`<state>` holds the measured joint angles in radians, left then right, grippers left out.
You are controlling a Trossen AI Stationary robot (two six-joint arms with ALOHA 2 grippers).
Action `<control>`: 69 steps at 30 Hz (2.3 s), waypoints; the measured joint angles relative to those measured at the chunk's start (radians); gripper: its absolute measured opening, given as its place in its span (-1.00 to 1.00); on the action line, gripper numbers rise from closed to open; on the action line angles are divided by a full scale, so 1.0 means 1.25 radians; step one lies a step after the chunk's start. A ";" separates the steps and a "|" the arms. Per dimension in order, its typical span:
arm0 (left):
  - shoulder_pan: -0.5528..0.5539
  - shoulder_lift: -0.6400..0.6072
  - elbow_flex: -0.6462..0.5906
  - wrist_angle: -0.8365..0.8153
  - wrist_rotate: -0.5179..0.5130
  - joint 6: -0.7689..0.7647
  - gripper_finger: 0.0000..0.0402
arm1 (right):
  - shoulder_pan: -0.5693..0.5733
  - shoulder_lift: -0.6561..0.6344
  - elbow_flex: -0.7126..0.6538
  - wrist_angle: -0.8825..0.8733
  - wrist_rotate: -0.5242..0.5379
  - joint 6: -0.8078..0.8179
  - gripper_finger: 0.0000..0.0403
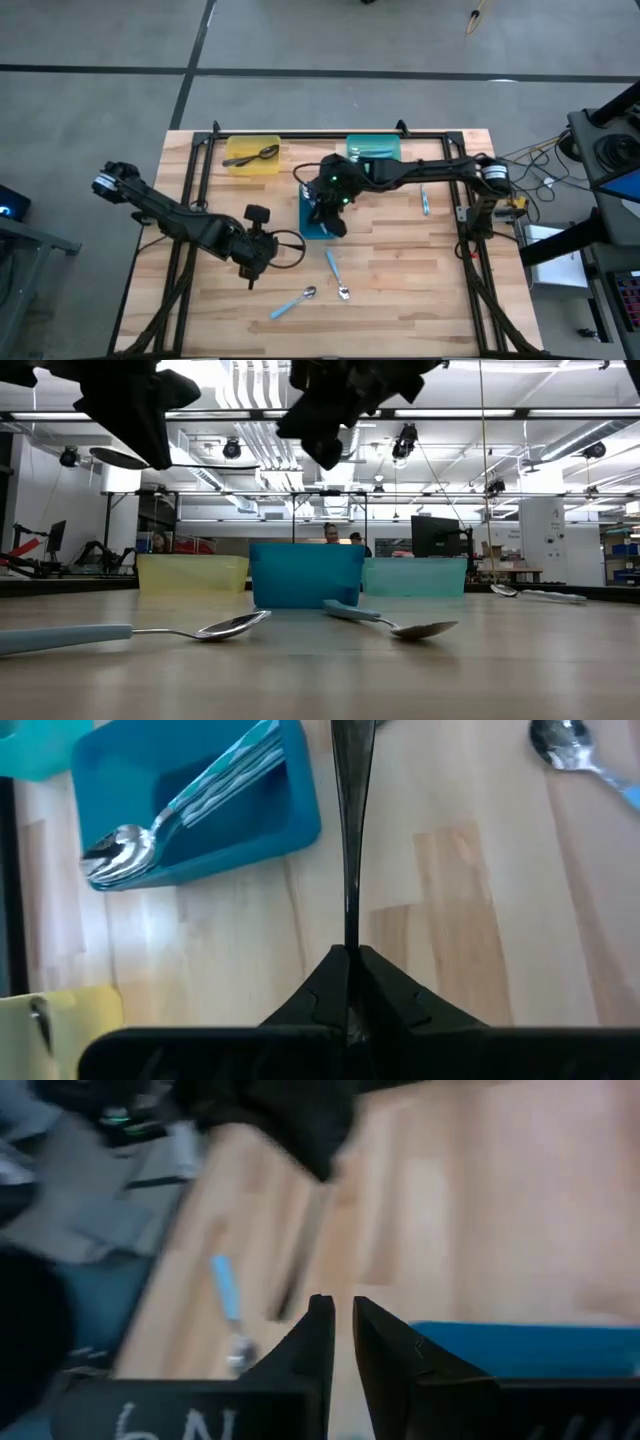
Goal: Sort silverware by color (type)
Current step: Put the black spoon into the yellow bin
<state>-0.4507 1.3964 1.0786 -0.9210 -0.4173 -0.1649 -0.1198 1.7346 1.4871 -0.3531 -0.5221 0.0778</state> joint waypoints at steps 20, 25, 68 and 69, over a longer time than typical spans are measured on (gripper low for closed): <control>0.001 -0.002 0.005 0.002 -0.097 -0.017 -1.00 | 0.038 0.107 0.096 -0.003 0.000 0.033 -0.02; 0.001 -0.003 0.005 0.002 -0.182 -0.012 -1.00 | 0.039 0.107 0.096 -0.003 0.053 0.033 0.00; 0.002 -0.025 0.005 0.039 -0.309 0.065 -0.66 | 0.037 0.107 0.093 -0.005 0.120 -0.076 -0.96; 0.002 -0.029 0.005 0.039 -0.309 0.065 -0.62 | 0.037 0.107 0.093 -0.004 0.119 -0.078 -0.96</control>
<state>-0.4488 1.3597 1.0847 -0.8725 -0.8038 -0.0834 -0.0734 1.8683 1.6035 -0.3584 -0.3731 -0.0200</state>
